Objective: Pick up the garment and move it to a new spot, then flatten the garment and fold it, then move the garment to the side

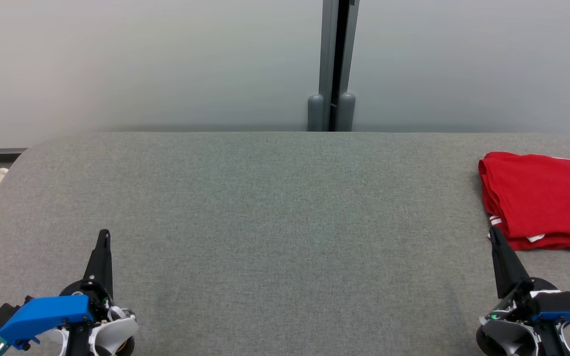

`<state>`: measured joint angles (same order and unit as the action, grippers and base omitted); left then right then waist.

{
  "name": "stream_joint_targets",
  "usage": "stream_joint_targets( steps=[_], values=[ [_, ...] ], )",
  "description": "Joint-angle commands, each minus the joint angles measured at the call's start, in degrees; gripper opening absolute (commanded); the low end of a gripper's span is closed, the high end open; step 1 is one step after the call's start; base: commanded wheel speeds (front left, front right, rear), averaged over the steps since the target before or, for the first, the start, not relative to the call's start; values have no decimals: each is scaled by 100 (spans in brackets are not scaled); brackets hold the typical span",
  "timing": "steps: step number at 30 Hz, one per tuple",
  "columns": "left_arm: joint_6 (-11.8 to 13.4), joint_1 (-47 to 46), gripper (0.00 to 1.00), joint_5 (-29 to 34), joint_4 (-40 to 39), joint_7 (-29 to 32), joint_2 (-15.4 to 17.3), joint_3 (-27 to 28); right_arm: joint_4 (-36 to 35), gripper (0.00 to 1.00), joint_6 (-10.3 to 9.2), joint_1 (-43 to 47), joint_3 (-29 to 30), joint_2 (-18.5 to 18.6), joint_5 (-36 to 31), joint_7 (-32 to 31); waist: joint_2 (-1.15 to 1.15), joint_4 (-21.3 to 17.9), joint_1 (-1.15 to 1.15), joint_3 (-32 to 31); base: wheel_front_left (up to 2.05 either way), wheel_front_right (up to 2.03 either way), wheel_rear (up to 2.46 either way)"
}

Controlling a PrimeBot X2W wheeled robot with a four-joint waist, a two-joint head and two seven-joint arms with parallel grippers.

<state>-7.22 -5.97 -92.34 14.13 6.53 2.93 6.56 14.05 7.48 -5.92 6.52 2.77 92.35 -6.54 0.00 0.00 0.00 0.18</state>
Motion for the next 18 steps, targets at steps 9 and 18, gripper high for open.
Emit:
stream_joint_targets(
  steps=[9,18],
  values=[
    [-42,-57,0,-15,-23,21,-12,10,-18,0,2,-50,13,19,14,-18,0,0,0,0,0,0,0],
    [-40,-57,0,-15,-22,21,-12,10,-18,0,2,-50,13,19,14,-18,0,0,0,0,0,0,0]
  ],
)
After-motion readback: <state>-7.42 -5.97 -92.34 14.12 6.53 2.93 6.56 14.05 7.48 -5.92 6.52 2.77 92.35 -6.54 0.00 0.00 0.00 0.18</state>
